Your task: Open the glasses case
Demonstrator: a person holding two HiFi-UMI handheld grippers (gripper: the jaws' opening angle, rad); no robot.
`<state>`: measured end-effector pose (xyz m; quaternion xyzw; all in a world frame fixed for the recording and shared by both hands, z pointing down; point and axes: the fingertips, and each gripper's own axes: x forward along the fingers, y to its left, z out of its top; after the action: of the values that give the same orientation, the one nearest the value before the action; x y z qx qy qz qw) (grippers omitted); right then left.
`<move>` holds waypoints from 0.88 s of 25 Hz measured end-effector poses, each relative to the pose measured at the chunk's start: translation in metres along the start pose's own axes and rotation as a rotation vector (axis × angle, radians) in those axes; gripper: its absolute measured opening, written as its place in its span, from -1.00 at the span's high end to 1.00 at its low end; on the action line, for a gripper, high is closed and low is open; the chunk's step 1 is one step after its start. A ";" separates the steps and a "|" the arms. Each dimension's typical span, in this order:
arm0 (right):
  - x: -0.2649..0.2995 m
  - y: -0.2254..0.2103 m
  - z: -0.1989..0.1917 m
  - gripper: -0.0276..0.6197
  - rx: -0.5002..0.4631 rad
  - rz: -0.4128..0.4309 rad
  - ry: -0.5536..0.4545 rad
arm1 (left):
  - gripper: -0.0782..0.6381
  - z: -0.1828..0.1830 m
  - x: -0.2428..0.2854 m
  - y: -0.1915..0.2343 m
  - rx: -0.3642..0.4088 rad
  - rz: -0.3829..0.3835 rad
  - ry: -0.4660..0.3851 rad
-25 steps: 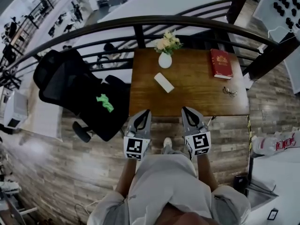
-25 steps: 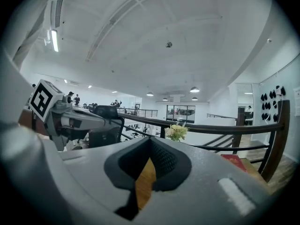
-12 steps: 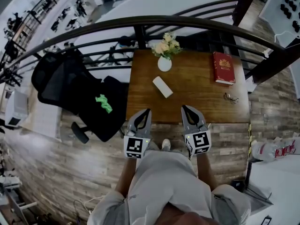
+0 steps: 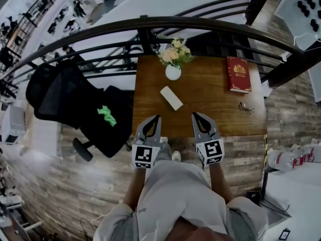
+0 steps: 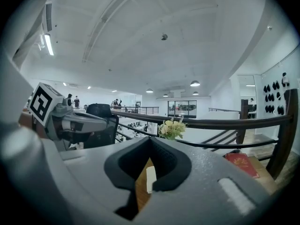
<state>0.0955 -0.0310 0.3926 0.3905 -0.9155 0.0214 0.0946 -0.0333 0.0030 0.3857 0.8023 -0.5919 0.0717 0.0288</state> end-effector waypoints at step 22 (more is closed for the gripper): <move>0.139 -0.020 -0.036 0.90 0.002 -0.122 0.182 | 0.73 -0.055 0.116 0.102 -0.053 -0.197 0.087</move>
<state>0.0217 -0.1398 0.4538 0.4419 -0.8777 0.0517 0.1781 -0.1017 -0.1294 0.4532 0.8517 -0.5100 0.0877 0.0828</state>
